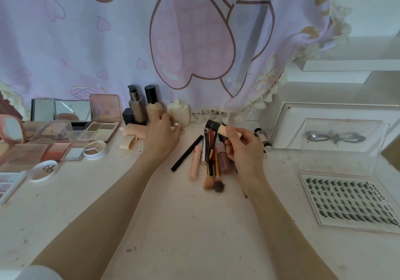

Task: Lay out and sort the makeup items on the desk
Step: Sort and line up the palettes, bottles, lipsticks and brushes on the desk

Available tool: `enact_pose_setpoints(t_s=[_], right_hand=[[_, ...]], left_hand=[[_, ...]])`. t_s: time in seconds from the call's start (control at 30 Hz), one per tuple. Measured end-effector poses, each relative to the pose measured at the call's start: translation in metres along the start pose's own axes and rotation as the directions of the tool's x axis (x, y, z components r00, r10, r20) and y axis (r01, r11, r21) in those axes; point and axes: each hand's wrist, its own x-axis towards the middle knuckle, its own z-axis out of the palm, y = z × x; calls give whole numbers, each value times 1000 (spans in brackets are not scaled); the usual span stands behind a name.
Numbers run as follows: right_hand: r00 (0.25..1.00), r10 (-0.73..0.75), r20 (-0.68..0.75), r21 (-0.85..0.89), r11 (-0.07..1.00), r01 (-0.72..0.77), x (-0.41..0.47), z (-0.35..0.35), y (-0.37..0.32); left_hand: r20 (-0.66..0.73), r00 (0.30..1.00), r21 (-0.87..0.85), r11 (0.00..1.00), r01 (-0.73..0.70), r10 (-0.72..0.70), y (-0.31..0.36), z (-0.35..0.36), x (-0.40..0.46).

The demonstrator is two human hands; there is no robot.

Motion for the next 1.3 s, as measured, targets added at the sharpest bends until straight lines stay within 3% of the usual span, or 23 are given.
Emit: enact_pose_setpoints(t_s=[0.37,0.63,1.3], right_hand=[[1000,10,11,9,1000,-10,-1,-1,-2],[1000,25,4,13,1000,-25,-1,-2,-1],[1000,10,3,8,1000,-10,-1,-1,0]], left_hand=[[-2,997,-48,996,77,-77,6,4,-3],[40,999,-10,1000,22,-22,9,4,0],[70,994,-213,972,100,-87,4,-8,-9]])
